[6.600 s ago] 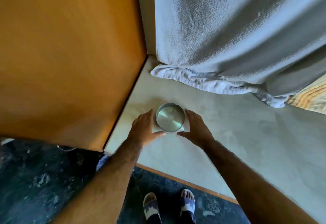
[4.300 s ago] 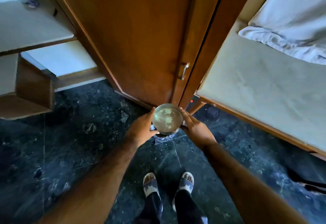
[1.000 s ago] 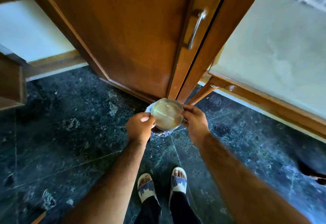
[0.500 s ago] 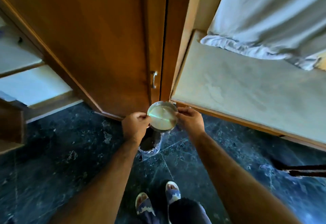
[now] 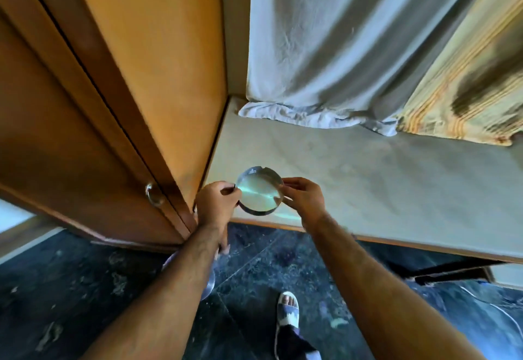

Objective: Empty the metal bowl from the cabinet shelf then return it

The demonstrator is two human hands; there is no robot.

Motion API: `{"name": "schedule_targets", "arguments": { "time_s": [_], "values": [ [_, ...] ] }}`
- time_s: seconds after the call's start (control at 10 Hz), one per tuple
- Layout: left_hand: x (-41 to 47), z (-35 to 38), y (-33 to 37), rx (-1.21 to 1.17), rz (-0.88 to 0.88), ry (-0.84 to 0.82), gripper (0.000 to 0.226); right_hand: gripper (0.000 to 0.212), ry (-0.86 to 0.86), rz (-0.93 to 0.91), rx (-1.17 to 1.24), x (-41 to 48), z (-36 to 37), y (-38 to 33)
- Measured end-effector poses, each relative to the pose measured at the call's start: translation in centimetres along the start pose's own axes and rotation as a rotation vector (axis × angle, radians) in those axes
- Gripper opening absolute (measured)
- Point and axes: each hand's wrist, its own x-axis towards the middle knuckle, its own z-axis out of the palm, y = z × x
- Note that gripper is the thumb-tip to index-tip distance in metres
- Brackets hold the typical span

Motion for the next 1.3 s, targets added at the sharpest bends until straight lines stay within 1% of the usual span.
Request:
{"name": "schedule_targets", "arguments": {
  "time_s": [0.1,0.2,0.4,0.6,0.9,1.0,1.1,1.2,1.3],
  "values": [
    [1.8,4.2,2.3,0.044,0.030,-0.011,0.030,0.018,-0.002,0.005,-0.012,3.7,-3.3,-2.1],
    [2.8,7.7,4.4,0.106,0.065,-0.008,0.018,0.015,-0.021,-0.007,-0.051,6.9,-6.0,-3.6],
    [5.8,12.8,4.7,0.199,0.066,0.044,0.017,0.015,-0.038,0.004,-0.164,13.1,-8.1,-3.7],
    [7.7,14.9,3.3,0.281,0.013,0.071,0.015,0.017,-0.060,0.019,-0.261,17.1,-7.7,-2.2],
    [9.5,16.6,0.5,0.250,-0.069,0.030,0.016,0.017,-0.017,0.020,-0.329,19.1,-7.4,-0.3],
    [9.7,16.7,0.3,0.244,-0.049,0.052,0.015,0.017,-0.016,0.003,-0.329,19.5,-7.3,-0.2],
    [9.7,16.2,1.0,0.357,0.010,-0.009,0.015,0.011,-0.053,-0.040,-0.464,19.2,-7.4,-0.4],
    [10.3,15.3,2.4,0.469,0.090,-0.094,0.025,0.040,-0.070,-0.262,-0.751,18.9,-7.4,-2.1],
    [11.2,13.6,4.9,0.631,0.198,-0.127,0.049,0.057,-0.167,-0.526,-1.007,18.5,-7.5,-5.9]
  ]
}}
